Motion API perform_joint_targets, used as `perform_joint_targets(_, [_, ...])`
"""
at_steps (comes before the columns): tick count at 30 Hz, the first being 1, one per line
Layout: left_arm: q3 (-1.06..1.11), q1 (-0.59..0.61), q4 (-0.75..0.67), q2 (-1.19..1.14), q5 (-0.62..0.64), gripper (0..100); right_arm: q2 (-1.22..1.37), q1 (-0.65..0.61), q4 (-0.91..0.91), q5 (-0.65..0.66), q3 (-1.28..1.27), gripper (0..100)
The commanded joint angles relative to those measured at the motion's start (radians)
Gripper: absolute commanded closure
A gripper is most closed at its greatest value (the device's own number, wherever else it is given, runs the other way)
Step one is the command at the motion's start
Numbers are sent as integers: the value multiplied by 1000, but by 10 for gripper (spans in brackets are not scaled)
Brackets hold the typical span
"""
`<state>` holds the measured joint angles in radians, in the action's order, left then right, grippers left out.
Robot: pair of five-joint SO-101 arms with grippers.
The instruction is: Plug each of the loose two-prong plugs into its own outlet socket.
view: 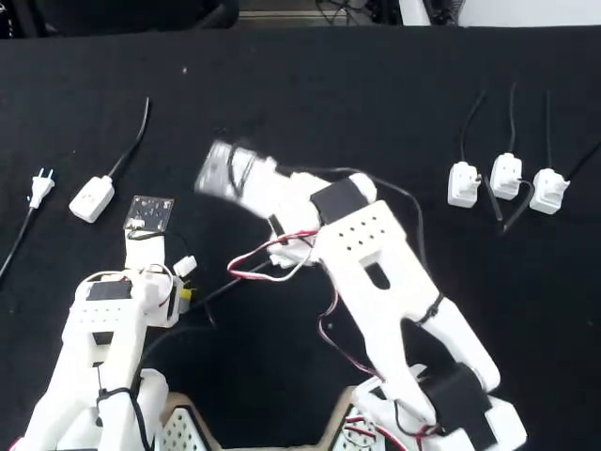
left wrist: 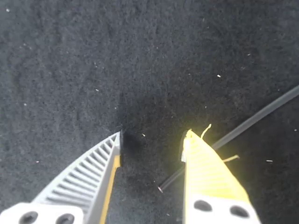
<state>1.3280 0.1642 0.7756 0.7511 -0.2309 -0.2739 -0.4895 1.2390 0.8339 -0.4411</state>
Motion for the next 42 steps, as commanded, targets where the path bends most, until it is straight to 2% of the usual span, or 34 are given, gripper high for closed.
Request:
perform_joint_targets(1, [-4,-2,3,2,0,787,41,-12,-12,338,-15,779])
perform_joint_targets(3, [-4,-2,3,2,0,787,77,-11,-12,425,-18,779])
perform_joint_targets(9, [-4,-2,3,2,0,787,159,-11,-14,443,-13,776])
perform_joint_targets(14, [-4,-2,3,2,0,787,217,0,-17,512,-13,776])
perform_joint_targets(21, [-4,-2,3,2,0,787,318,77,-178,514,-13,776])
perform_joint_targets(36, [-4,-2,3,2,0,787,427,89,-189,514,-41,780])
perform_joint_targets(39, [-4,-2,3,2,0,787,476,114,-192,512,-35,840])
perform_joint_targets(42, [-4,-2,3,2,0,787,499,158,-218,502,-19,992])
